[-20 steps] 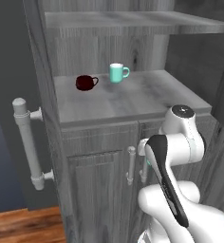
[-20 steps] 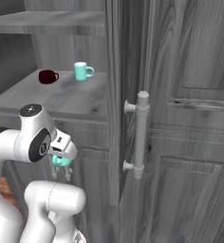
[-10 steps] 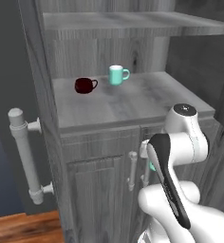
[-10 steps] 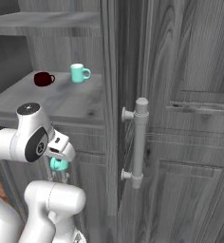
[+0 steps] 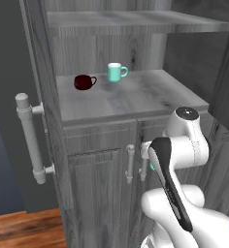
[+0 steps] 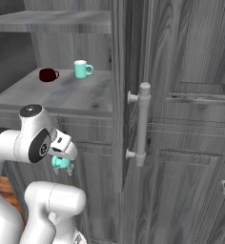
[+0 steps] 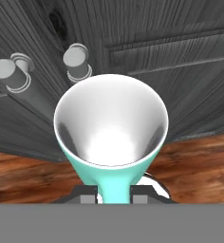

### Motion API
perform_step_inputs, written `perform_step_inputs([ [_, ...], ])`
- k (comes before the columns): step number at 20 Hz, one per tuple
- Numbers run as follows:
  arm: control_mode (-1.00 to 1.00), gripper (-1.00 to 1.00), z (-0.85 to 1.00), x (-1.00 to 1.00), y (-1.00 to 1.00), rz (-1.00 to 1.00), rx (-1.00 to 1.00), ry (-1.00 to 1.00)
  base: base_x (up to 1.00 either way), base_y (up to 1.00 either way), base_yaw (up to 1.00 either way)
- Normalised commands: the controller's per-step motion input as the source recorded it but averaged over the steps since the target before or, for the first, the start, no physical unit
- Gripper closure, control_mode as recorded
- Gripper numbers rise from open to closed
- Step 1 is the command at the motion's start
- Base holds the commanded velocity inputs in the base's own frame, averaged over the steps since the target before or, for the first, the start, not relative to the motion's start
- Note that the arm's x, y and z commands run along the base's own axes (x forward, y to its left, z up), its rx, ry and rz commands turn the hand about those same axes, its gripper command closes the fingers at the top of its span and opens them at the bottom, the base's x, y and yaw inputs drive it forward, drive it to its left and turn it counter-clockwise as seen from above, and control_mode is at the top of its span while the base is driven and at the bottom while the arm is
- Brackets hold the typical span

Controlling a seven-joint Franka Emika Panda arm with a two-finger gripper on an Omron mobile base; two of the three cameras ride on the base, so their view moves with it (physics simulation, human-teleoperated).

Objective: Pick the mug on the counter and place it in the cabinet with the handle facing the right, like the mugs already inside.

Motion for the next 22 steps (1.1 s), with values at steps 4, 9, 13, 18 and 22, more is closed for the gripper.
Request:
perform_step_inputs([
  [4,1.00,1.00,0.00,0.00,0.00,0.00,0.00,0.00,-0.09,0.22,0.00],
  [9,1.00,1.00,0.00,0.00,0.00,0.00,0.00,0.00,0.01,0.16,0.00],
  [13,1.00,1.00,0.00,0.00,0.00,0.00,0.00,0.00,0.00,0.02,0.00],
  [18,1.00,1.00,0.00,0.00,0.00,0.00,0.00,0.00,0.00,0.00,0.00],
  [22,-1.00,1.00,0.00,0.00,0.00,0.00,0.00,0.00,0.00,0.00,0.00],
])
